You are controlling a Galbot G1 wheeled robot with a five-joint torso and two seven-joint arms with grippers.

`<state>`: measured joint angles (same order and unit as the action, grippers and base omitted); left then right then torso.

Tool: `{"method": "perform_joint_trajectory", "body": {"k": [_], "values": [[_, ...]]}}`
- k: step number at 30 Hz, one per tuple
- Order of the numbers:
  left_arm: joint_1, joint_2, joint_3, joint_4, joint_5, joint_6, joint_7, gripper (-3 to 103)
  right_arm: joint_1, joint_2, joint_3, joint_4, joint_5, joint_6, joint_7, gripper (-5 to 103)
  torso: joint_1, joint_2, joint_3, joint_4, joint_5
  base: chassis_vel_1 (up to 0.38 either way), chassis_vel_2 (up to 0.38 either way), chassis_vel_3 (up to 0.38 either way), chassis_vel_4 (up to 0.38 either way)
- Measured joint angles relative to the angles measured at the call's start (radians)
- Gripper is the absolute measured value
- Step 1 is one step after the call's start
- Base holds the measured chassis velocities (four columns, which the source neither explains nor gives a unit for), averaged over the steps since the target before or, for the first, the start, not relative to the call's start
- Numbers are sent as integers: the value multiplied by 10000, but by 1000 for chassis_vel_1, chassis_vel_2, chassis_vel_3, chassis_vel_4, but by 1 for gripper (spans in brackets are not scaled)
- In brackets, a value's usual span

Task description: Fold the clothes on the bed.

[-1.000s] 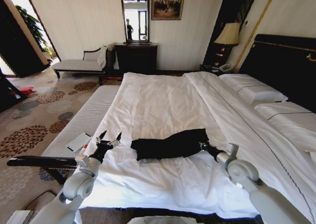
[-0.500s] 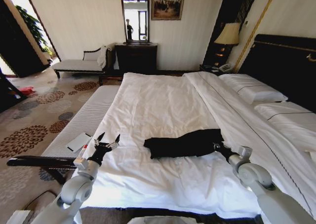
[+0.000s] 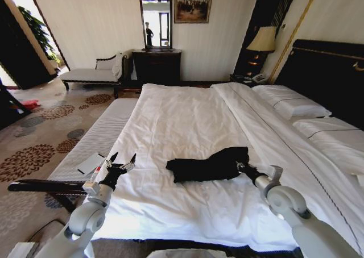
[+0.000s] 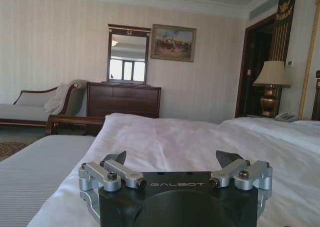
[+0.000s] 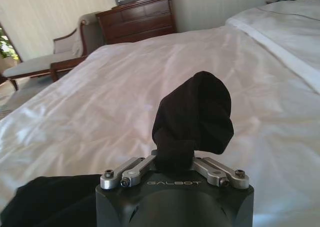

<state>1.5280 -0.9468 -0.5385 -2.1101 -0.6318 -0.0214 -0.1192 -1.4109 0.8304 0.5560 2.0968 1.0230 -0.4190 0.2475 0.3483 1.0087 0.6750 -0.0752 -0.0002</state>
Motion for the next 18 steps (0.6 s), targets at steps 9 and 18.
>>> {"method": "perform_joint_trajectory", "body": {"k": [9, 18], "values": [[211, -4, -277, -127, 11, 14, -30, 100, 806, -245, -1444, 512, 228, -90, 97, 5, 0, 0, 0, -1, 0, 0, 0, 0, 0], [303, 16, -326, -175, 25, 47, -51, 100, 2141, -256, -3197, 92, 319, 31, -1, 5, 1, 0, 1, 2, 1, 0, 0, 0, 0]]}}
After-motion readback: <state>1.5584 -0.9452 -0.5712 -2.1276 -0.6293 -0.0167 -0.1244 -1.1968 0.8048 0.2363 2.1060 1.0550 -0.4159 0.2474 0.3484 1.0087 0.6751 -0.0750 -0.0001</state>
